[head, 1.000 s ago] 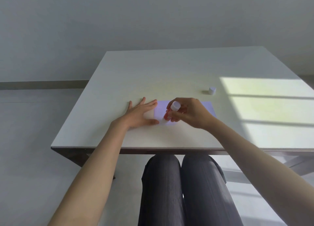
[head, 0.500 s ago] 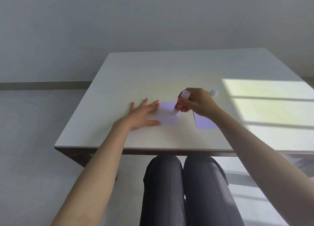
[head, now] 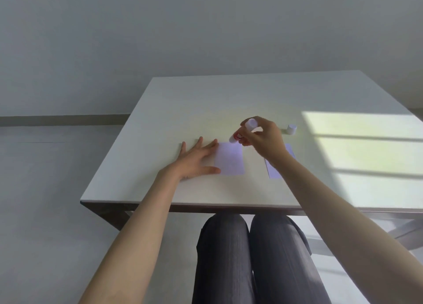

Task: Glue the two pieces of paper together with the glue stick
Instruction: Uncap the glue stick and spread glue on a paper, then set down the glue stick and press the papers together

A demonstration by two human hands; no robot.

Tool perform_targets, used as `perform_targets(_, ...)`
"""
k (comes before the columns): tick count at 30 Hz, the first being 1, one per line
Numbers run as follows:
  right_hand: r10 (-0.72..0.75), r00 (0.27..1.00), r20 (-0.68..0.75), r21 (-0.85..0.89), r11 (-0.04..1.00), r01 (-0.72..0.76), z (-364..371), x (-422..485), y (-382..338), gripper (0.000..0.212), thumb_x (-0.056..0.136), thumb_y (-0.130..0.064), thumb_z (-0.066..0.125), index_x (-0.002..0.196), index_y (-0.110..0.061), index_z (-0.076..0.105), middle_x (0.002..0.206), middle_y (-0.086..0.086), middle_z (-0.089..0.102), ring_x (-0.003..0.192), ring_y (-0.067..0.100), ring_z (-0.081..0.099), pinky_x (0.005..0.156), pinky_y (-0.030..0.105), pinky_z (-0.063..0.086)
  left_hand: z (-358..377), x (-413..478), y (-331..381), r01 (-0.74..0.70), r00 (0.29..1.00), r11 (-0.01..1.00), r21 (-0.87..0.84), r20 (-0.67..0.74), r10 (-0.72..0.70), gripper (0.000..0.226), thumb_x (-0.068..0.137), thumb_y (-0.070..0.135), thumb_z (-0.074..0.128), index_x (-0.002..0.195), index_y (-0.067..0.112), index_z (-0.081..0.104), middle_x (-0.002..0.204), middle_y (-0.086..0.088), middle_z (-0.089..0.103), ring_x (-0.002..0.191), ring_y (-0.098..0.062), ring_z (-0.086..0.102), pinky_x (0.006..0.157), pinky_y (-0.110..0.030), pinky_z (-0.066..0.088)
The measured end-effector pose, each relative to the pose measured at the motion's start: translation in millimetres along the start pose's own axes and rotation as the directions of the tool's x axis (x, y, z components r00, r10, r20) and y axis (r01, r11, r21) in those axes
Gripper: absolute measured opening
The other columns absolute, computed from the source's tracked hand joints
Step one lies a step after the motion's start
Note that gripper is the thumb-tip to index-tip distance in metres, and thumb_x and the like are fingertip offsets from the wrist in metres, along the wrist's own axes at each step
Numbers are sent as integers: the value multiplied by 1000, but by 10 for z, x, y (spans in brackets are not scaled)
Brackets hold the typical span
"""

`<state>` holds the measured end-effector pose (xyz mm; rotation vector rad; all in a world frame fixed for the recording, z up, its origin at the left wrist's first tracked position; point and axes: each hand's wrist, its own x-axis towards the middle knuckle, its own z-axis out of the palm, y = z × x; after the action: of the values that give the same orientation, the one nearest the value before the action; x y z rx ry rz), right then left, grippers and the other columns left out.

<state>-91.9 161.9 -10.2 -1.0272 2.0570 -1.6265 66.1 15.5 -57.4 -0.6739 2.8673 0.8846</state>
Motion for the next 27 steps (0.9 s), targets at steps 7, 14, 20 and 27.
perform_targets(7,432,862,266,881,254,-399,-1,-282,-19,13,96,-7,48,88,0,55,82,18,61,57,22,72,59,27,61,-61,-55,158,-78,982,888,-454,-190,-11,67,87,31,63,146,31,30,151,14,31,147,-7,9,120,-41,0)
perform_targets(14,488,794,363,725,387,-569,280,-511,-117,22,94,-29,54,100,-11,64,91,5,68,72,17,70,59,24,49,-31,-53,711,-307,840,677,-669,-525,-137,11,75,30,74,76,40,75,82,20,75,89,-1,70,90,-24,50)
perform_targets(20,144,988,-47,-10,989,-145,302,-739,60,32,92,-28,57,121,-16,61,109,0,65,76,15,58,67,21,41,-412,139,496,-51,712,916,-399,-658,-247,23,73,39,59,56,26,68,58,22,70,56,7,56,55,-16,39)
perform_targets(27,-192,978,75,-552,809,202,318,-956,232,32,94,-26,54,122,-14,63,124,5,60,110,28,54,79,38,50,-435,458,271,124,684,929,-348,-648,-334,20,74,32,66,64,15,70,67,2,73,66,-15,60,52,-22,32)
